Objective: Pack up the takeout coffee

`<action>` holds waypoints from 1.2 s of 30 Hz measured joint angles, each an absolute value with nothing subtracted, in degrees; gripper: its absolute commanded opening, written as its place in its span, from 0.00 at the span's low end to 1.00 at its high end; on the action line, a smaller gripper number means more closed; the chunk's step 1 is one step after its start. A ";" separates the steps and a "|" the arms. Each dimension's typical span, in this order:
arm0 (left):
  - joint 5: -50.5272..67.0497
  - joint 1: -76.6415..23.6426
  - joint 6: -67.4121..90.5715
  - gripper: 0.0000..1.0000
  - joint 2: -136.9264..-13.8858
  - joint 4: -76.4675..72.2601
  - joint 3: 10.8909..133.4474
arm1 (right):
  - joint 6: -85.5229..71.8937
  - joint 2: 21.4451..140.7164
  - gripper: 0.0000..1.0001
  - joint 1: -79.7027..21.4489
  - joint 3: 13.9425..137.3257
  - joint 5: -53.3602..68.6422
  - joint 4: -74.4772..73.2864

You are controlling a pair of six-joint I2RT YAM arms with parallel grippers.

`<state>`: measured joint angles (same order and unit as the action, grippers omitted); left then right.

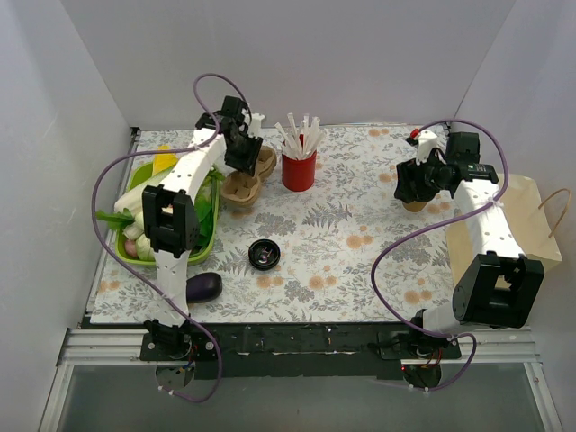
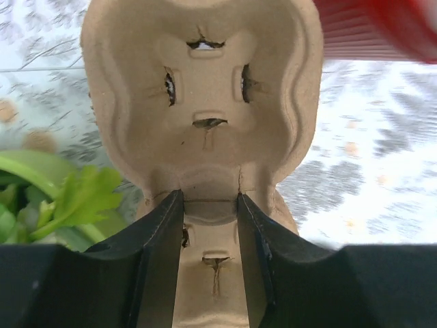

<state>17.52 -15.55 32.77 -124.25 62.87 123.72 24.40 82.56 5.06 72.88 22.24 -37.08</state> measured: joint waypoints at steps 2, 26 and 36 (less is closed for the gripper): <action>5.80 -18.37 31.86 0.00 -123.96 60.73 120.77 | 24.38 82.56 0.79 4.99 72.27 22.35 -37.15; 6.85 -15.73 36.97 0.00 -122.98 58.89 119.74 | 24.84 82.83 0.79 4.75 71.13 22.44 -37.17; 7.99 -15.86 38.13 0.00 -105.25 59.57 112.68 | 25.50 82.83 0.79 4.75 71.24 22.24 -37.56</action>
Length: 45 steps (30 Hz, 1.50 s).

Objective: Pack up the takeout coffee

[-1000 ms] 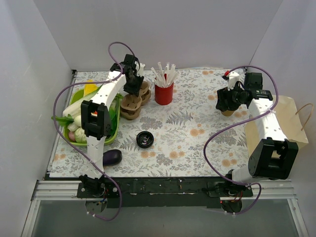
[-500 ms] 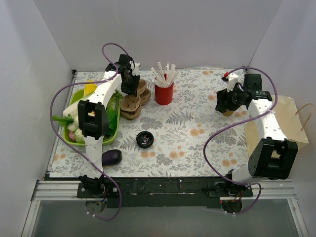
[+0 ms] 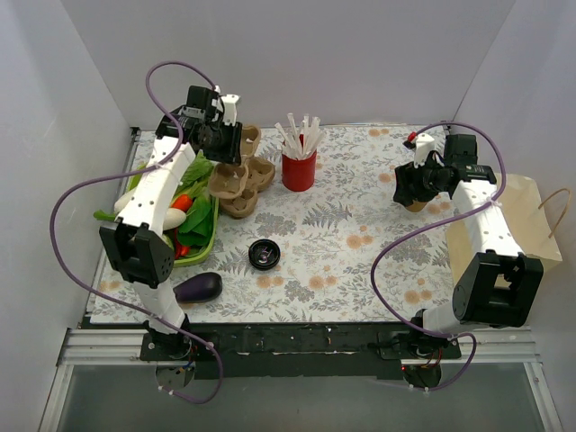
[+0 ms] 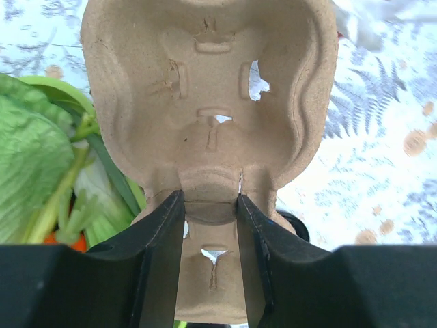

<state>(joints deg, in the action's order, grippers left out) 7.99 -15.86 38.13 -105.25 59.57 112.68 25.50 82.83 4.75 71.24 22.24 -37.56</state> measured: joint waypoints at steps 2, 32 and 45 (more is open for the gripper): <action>10.61 -15.92 37.85 0.00 -101.89 59.70 109.86 | 25.74 82.83 0.79 4.75 71.59 22.26 -37.98; 33.12 -32.86 -4.54 0.00 -102.06 53.67 91.77 | 24.80 75.90 0.80 4.75 75.72 28.93 -40.64; 29.52 -33.63 -7.11 0.00 -112.22 48.62 93.30 | 22.83 73.95 0.80 4.75 78.59 28.86 -40.99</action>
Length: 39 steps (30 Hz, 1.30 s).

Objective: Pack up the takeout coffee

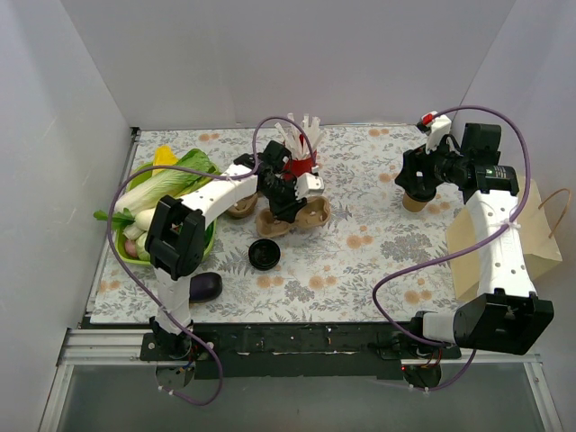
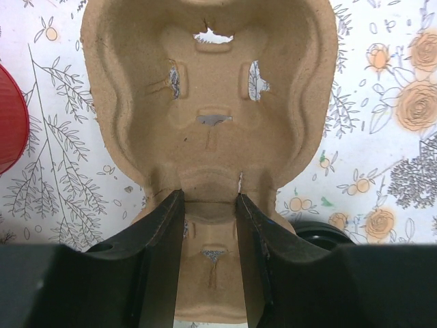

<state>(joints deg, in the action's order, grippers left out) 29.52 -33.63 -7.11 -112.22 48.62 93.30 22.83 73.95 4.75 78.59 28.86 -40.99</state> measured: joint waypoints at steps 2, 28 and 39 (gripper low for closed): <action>28.67 -33.74 -7.22 0.00 -113.32 47.99 93.30 | 22.63 73.91 0.80 4.75 78.59 28.86 -41.01; 25.34 -33.91 1.96 0.68 -115.04 47.00 97.12 | 25.85 67.77 0.78 5.76 93.36 2.50 -56.31; 30.57 -34.13 9.58 0.68 -111.35 46.24 98.39 | 32.18 63.61 0.74 17.96 97.51 -19.62 -63.44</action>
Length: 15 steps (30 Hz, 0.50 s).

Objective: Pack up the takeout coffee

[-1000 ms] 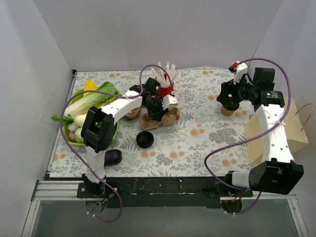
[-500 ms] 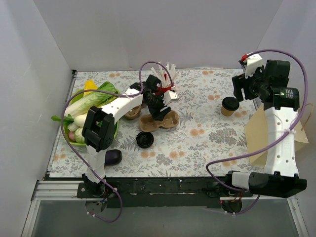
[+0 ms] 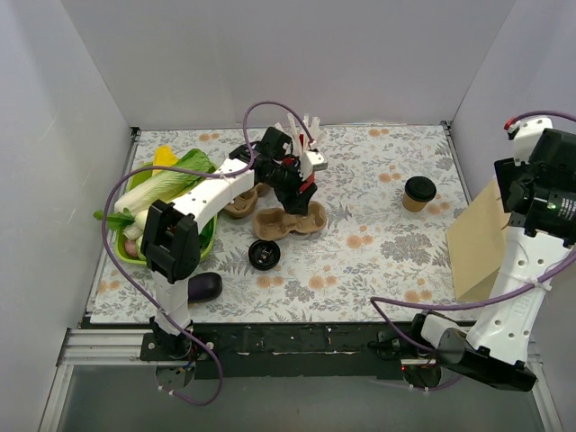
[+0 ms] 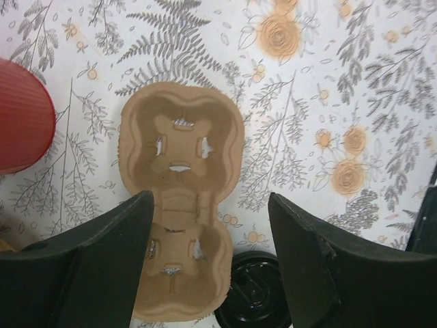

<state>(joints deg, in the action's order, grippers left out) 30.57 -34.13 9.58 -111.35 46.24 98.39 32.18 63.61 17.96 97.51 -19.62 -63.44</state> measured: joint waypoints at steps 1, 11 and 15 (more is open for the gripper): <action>31.16 -34.13 10.07 0.68 -111.02 46.04 98.39 | 33.08 63.77 0.72 19.29 97.56 -20.56 -63.64; 36.32 -34.26 13.13 0.68 -110.45 44.21 98.00 | 42.94 68.34 0.66 41.67 99.09 -16.21 -67.75; 37.17 -34.24 14.06 0.68 -110.43 43.27 97.95 | 43.83 69.43 0.70 43.00 102.41 -8.36 -70.41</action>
<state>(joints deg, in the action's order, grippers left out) 37.17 -34.24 14.06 -110.43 43.27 97.95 43.83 69.43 43.00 102.41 -8.36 -70.41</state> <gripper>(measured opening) 0.678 0.675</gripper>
